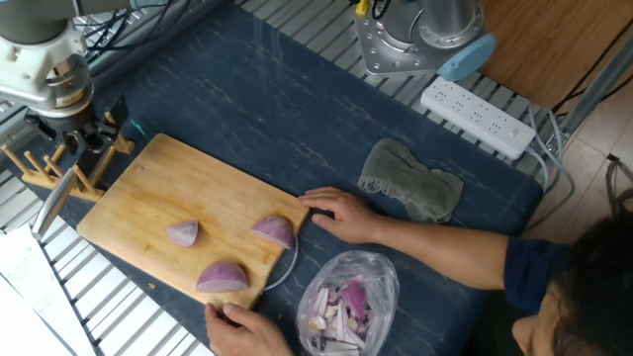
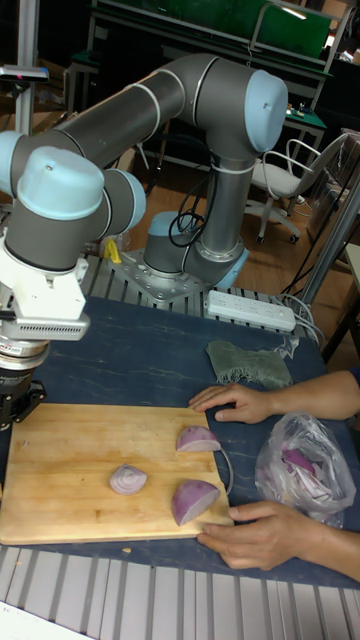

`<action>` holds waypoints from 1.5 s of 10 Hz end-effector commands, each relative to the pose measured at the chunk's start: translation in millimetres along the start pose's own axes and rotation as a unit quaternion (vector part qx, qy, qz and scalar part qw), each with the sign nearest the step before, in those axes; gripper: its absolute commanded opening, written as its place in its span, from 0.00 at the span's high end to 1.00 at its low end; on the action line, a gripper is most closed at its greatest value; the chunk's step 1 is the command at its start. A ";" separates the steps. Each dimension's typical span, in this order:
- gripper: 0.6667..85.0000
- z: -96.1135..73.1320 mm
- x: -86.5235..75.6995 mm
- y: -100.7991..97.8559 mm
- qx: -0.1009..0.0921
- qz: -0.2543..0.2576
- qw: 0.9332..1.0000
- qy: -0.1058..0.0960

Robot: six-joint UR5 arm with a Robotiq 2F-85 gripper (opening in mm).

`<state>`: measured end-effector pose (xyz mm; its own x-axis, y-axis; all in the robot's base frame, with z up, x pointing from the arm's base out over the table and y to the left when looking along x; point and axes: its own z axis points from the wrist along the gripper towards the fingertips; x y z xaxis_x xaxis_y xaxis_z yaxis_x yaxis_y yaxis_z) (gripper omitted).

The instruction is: Chop the onions

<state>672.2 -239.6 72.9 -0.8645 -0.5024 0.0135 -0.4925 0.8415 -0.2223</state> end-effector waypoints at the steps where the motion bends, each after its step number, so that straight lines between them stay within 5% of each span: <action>1: 0.67 4.2 0.0 -1.5 0.000 0.004 1.000 -0.006; 6: 0.72 9.3 -6.3 1.6 -0.004 0.015 1.000 -0.012; 8: 1.00 10.3 -6.1 1.8 0.001 0.039 0.999 -0.007; 10: 1.00 8.3 -5.1 2.5 -0.001 0.037 0.999 -0.005; 13: 1.00 -30.4 3.9 -4.9 0.026 0.009 0.999 0.027; 15: 1.00 -67.7 2.6 -23.0 0.079 -0.036 0.995 0.041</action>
<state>671.7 -242.4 100.3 -0.8710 -0.4876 0.0605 -0.4830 0.8269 -0.2881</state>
